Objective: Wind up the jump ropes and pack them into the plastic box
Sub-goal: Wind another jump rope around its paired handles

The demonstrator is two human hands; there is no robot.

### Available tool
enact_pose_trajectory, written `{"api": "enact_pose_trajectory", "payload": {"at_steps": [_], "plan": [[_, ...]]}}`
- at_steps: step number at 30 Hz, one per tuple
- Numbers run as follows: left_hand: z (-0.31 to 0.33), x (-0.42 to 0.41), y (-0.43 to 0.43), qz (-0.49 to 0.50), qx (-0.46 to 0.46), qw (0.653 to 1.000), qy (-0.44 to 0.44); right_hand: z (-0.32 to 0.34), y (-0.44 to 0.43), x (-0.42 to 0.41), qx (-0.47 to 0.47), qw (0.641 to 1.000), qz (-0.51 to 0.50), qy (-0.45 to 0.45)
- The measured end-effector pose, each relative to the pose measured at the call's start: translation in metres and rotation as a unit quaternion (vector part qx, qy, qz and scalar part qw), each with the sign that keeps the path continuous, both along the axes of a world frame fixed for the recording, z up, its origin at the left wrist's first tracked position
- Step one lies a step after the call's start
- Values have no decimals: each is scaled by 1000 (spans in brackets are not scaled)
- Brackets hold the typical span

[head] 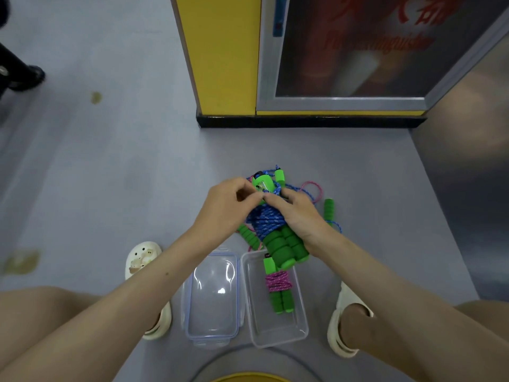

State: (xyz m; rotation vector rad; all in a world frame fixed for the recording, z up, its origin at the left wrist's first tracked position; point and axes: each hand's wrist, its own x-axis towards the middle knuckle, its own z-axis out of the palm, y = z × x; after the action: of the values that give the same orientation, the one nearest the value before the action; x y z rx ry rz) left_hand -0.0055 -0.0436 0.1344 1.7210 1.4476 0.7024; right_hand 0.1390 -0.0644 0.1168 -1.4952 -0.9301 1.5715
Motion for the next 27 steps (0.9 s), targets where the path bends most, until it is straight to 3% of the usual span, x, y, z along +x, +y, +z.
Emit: {"api": "enact_pose_trajectory", "payload": {"at_steps": [4, 7, 10, 12, 14, 23, 27], "plan": [[-2, 1, 1, -25, -33, 996, 81, -2, -2, -3, 26, 995, 65, -69], [-2, 1, 1, -42, -59, 994, 87, -7, -5, -5, 44, 992, 83, -80], [-2, 3, 0, -65, 5, 982, 179, -8, -7, -4, 74, 979, 114, -153], [-5, 4, -2, -72, 77, 960, 259, -9, -8, -3, 120, 943, 165, -262], [-7, 5, -4, -78, 116, 946, 294, -8, -8, -3, 126, 926, 193, -300], [-8, 6, 1, -58, 33, 960, 271, -11, -15, -5, 138, 895, 261, -336], [-9, 4, 2, -88, 12, 963, 254, -19, -22, -1, 134, 905, 260, -310]]}}
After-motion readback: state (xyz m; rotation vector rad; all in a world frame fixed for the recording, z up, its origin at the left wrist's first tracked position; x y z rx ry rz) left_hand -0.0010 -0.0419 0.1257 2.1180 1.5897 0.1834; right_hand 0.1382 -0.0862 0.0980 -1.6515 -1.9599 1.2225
